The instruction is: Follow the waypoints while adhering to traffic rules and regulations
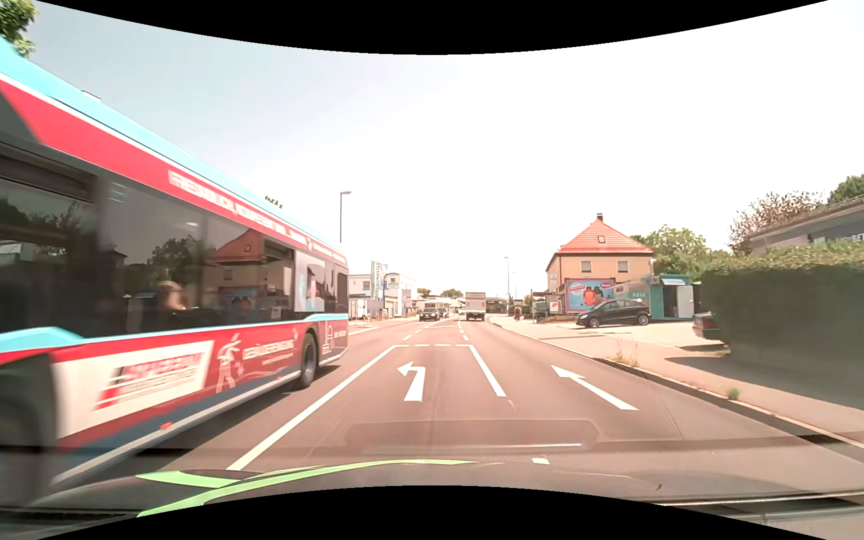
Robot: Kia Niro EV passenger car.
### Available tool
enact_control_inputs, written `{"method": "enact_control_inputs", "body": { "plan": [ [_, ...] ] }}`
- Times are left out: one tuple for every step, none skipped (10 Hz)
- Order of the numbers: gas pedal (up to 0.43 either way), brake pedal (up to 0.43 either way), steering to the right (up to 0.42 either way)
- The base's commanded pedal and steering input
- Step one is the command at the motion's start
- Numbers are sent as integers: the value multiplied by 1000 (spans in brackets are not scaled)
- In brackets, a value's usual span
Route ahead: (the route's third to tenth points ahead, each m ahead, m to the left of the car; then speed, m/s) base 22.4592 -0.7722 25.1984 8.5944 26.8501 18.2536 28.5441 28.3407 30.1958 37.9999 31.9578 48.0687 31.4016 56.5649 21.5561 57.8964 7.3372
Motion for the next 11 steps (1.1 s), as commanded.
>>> {"method": "enact_control_inputs", "body": {
  "plan": [
    [0,0,12],
    [0,43,13],
    [0,116,14],
    [0,140,14],
    [0,159,14],
    [0,177,13],
    [0,195,12],
    [0,201,11],
    [0,207,11],
    [0,201,10],
    [0,201,10]
  ]
}}
